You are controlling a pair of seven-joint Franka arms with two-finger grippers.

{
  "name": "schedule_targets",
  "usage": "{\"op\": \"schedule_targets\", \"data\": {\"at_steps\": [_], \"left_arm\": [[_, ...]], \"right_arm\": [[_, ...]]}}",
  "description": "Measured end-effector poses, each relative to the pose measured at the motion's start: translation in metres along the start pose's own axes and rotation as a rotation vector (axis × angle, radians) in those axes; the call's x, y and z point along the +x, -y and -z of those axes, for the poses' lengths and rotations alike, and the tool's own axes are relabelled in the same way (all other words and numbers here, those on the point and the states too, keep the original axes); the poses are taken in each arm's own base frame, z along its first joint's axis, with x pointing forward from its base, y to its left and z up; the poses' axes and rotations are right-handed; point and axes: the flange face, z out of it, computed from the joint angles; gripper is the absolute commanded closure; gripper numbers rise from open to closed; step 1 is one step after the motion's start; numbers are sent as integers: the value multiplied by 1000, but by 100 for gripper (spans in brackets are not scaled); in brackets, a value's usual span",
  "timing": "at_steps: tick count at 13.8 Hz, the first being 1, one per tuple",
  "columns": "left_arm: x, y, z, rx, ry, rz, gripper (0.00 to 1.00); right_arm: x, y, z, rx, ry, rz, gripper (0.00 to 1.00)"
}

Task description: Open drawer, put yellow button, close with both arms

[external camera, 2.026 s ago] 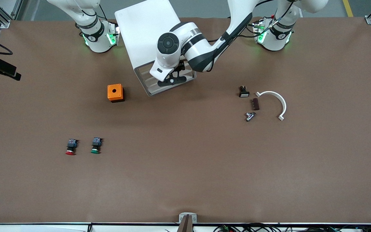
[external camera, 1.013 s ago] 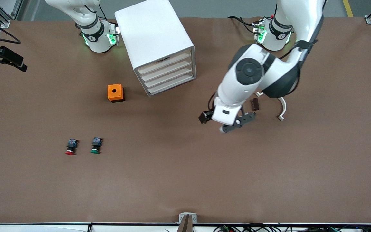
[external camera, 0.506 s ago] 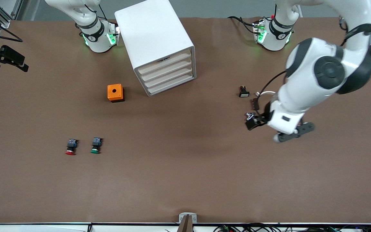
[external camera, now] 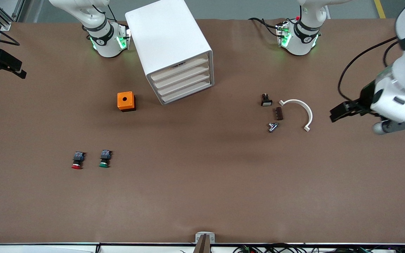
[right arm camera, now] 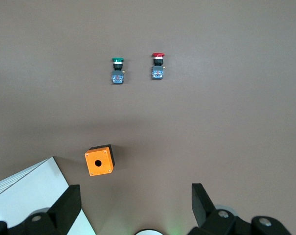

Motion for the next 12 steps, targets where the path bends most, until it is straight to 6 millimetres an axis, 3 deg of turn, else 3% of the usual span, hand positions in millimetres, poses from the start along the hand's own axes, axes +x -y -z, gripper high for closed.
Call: {"op": "schedule_targets", "data": {"at_steps": [4, 6, 9, 12], "left_arm": [[-34, 29, 41, 44, 3, -83, 0], [-48, 38, 47, 53, 6, -107, 0], [-66, 34, 48, 59, 11, -122, 0], [-72, 35, 55, 58, -1, -123, 0]], "right_arm": [[0, -5, 0, 0, -1, -7, 0], [0, -6, 0, 0, -1, -9, 0], [-1, -9, 1, 0, -1, -8, 0], [-1, -10, 1, 0, -1, -7, 0]]}}
